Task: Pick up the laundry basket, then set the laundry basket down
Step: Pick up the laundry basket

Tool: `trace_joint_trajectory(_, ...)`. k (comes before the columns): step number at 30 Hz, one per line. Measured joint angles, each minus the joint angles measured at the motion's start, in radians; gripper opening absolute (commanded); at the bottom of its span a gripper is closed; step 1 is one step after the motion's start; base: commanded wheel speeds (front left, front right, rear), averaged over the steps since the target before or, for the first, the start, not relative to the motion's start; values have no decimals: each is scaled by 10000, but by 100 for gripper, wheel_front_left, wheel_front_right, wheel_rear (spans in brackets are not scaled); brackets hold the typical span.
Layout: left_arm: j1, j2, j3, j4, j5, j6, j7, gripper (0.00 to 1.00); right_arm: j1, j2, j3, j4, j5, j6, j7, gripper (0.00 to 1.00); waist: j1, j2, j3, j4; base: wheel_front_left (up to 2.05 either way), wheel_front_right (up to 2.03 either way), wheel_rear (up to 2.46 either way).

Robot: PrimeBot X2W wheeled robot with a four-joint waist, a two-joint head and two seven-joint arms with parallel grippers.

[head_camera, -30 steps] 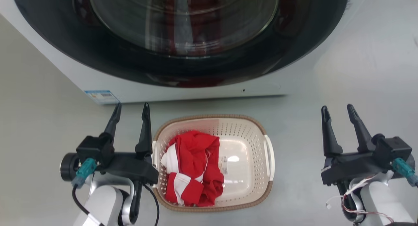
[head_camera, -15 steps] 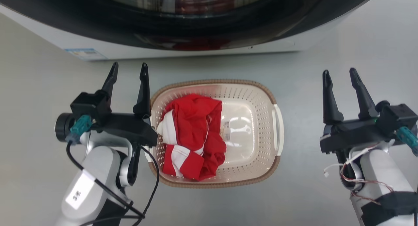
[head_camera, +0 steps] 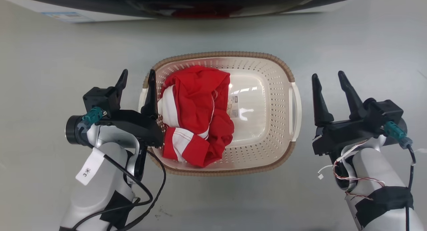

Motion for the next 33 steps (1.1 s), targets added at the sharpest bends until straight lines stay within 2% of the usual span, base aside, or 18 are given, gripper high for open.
trace_joint_trajectory(11,-199,-79,4,1668,-288,-245,-2,100,-381,169,280,1175,2,161,0,100,0,0,772,34,0,0,0)
trace_joint_trajectory(23,-638,-174,-33,3099,-435,-527,-4,100,-859,309,727,2600,2,309,4,100,-3,-3,1021,112,0,0,0)
trace_joint_trajectory(33,-1249,-276,-94,4029,-550,-968,-2,100,-1554,380,984,3643,-44,389,86,100,-2,-2,1296,142,0,0,0)
